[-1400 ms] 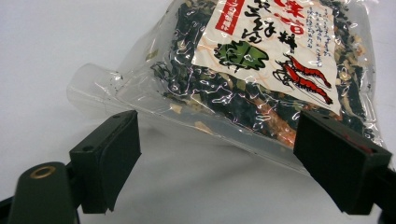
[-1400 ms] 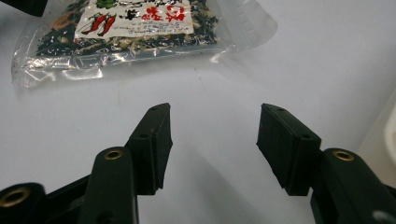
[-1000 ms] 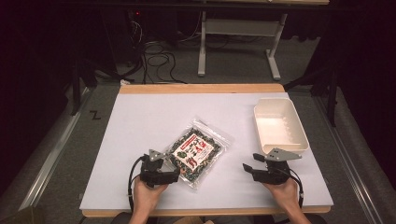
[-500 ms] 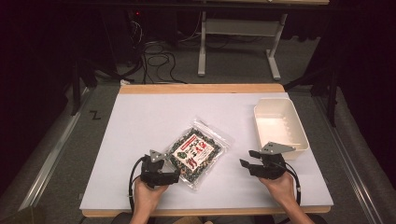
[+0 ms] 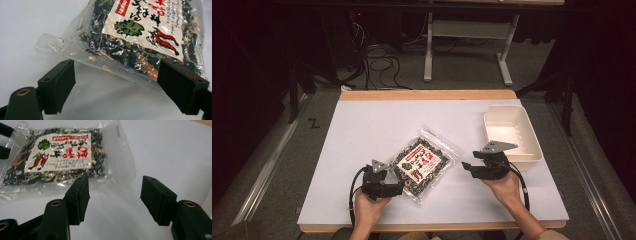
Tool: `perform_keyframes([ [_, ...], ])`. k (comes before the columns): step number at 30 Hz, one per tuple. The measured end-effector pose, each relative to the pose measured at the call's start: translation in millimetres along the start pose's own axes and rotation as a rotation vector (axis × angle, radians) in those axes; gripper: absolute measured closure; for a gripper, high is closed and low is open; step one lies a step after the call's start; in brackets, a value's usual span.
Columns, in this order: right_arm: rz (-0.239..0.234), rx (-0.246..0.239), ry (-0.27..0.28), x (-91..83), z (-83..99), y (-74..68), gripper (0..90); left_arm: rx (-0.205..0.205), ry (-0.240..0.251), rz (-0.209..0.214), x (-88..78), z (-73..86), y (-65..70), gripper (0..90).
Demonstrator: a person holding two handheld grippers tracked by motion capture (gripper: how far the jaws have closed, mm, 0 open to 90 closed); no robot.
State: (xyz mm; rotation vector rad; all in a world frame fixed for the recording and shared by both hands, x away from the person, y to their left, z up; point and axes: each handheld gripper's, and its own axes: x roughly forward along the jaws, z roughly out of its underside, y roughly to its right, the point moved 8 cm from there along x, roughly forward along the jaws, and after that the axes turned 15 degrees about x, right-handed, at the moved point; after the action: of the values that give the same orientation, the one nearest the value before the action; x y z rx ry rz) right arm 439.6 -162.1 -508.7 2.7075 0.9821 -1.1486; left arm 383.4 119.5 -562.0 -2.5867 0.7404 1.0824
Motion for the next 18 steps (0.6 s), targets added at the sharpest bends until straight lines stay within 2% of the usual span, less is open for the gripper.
perform_keyframes([
  [1, 0.002, 0.000, 0.017, 3.2, -6.3, -1.0, 41.4, 0.042, -0.043, -0.047, 2.8, 2.9, -2.8, 16.5],
  [2, -0.004, 0.001, 0.016, 5.1, -8.8, -1.7, 41.6, 0.051, -0.054, -0.050, 4.1, 3.8, -2.9, 16.8],
  [4, -0.005, 0.001, 0.013, 8.1, -10.7, -2.0, 41.7, 0.044, -0.048, -0.040, 3.4, 3.4, -3.3, 17.3],
  [7, -0.001, 0.018, -0.025, 23.0, -12.4, -4.5, 41.8, 0.035, -0.044, -0.034, 3.7, 3.5, -3.9, 18.8],
  [10, 0.008, 0.022, -0.042, 29.5, -12.5, -3.8, 41.8, 0.035, -0.043, -0.032, 3.9, 3.4, -4.1, 19.0],
  [11, 0.025, 0.027, -0.062, 34.7, -13.5, -1.4, 41.8, 0.035, -0.043, -0.031, 3.8, 3.4, -4.1, 19.4],
  [18, 0.048, 0.070, -0.101, 51.5, -16.5, 4.1, 41.7, 0.035, -0.040, -0.026, 3.8, 3.4, -3.8, 20.2],
])
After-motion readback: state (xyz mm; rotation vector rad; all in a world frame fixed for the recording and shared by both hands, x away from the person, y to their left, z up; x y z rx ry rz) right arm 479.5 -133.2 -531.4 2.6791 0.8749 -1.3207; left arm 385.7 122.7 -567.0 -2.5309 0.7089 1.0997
